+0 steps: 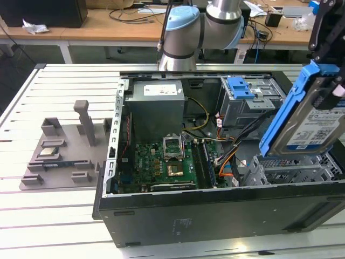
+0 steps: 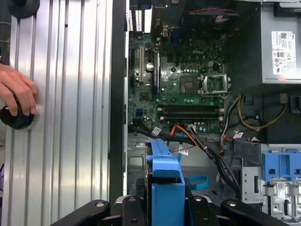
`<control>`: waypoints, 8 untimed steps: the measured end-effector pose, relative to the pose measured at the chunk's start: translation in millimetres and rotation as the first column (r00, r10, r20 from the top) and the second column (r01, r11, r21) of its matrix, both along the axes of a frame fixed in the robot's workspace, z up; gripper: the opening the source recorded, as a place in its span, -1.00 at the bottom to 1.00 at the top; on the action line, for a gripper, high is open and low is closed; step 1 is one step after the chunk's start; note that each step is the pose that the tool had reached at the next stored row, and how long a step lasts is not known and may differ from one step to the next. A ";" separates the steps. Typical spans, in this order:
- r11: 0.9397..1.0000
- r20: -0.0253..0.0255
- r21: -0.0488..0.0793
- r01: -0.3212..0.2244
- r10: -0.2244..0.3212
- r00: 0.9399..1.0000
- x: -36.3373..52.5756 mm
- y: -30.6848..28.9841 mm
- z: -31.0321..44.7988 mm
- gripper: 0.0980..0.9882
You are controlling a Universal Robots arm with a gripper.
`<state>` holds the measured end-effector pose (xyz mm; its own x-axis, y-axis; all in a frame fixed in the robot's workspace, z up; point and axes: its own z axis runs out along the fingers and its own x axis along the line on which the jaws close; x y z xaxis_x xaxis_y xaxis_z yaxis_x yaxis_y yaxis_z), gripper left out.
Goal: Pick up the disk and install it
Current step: 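Pick up the disk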
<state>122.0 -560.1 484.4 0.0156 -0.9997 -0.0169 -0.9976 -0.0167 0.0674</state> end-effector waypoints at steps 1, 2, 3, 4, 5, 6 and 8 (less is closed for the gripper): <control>1.000 0.000 0.000 0.000 0.000 1.000 2.6 0.0 -1.5 -0.39; 1.000 -0.001 0.000 0.000 0.000 1.000 5.0 0.0 -3.0 -0.39; 1.000 -0.001 0.000 0.000 0.000 1.000 6.3 0.0 -4.0 -0.39; 1.000 -0.001 0.000 0.000 0.000 1.000 7.4 0.0 -4.9 -0.39; 1.000 -0.001 0.000 0.000 0.000 1.000 7.6 0.0 -5.1 -0.39; 1.000 -0.001 0.000 0.000 0.000 1.000 7.7 0.0 -5.2 -0.39; 1.000 -0.001 0.000 0.000 0.000 1.000 7.7 0.0 -5.2 -0.39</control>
